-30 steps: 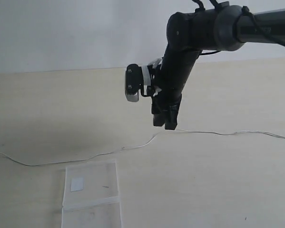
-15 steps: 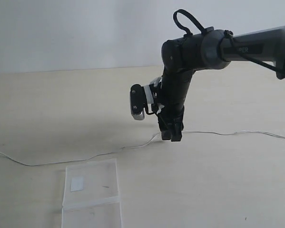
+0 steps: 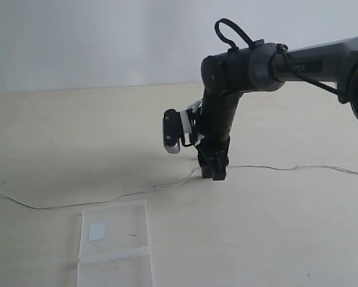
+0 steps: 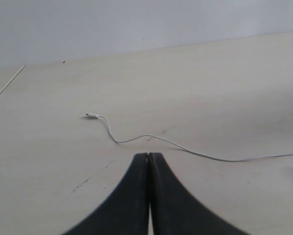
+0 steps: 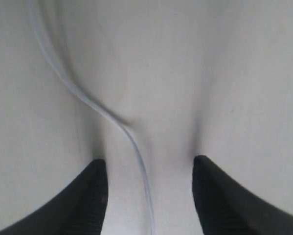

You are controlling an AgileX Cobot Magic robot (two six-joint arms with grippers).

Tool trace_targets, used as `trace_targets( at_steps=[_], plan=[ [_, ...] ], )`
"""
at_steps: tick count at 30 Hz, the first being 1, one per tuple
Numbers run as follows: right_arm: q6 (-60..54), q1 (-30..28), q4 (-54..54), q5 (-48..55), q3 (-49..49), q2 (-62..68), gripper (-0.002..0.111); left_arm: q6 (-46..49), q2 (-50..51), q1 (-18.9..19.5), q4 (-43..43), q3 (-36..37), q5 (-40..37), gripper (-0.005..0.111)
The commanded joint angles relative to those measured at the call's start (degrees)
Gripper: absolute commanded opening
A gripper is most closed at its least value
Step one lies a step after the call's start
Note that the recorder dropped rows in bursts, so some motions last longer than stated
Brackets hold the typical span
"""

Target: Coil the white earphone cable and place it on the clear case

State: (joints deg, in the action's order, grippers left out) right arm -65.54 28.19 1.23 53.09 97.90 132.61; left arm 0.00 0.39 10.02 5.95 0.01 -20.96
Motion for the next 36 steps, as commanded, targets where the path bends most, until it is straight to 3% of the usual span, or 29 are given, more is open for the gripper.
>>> trace_targets(
  at_steps=[1, 7, 8, 15, 26, 31, 36],
  plan=[
    [2.8, 0.1, 0.2, -0.4, -0.3, 3.2, 0.040, 0.0, -0.4, 0.2, -0.5, 0.0, 0.3, 0.000],
    [2.9, 0.1, 0.1, 0.5, -0.3, 3.2, 0.002, 0.0, -0.4, 0.2, -0.5, 0.0, 0.3, 0.000],
    [3.4, 0.1, -0.1, 1.0, -0.3, 3.0, 0.000, 0.0, -0.4, 0.2, -0.5, 0.0, 0.3, 0.000],
    [9.9, 0.1, -0.3, 1.2, -0.3, -0.2, 0.000, 0.0, -0.4, 0.2, -0.5, 0.0, 0.3, 0.000],
    [13.7, 0.1, 1.0, 0.3, -0.2, -19.6, 0.000, 0.0, -0.4, 0.2, -0.5, 0.0, 0.3, 0.000],
    [18.8, 0.1, 15.8, -2.7, -0.2, -37.0, 0.000, 0.0, -0.4, 0.2, -0.5, 0.0, 0.3, 0.000],
    [19.3, 0.1, 18.2, -6.9, -0.2, -48.4, 0.000, 0.0, -0.4, 0.2, -0.5, 0.0, 0.3, 0.000]
  ],
)
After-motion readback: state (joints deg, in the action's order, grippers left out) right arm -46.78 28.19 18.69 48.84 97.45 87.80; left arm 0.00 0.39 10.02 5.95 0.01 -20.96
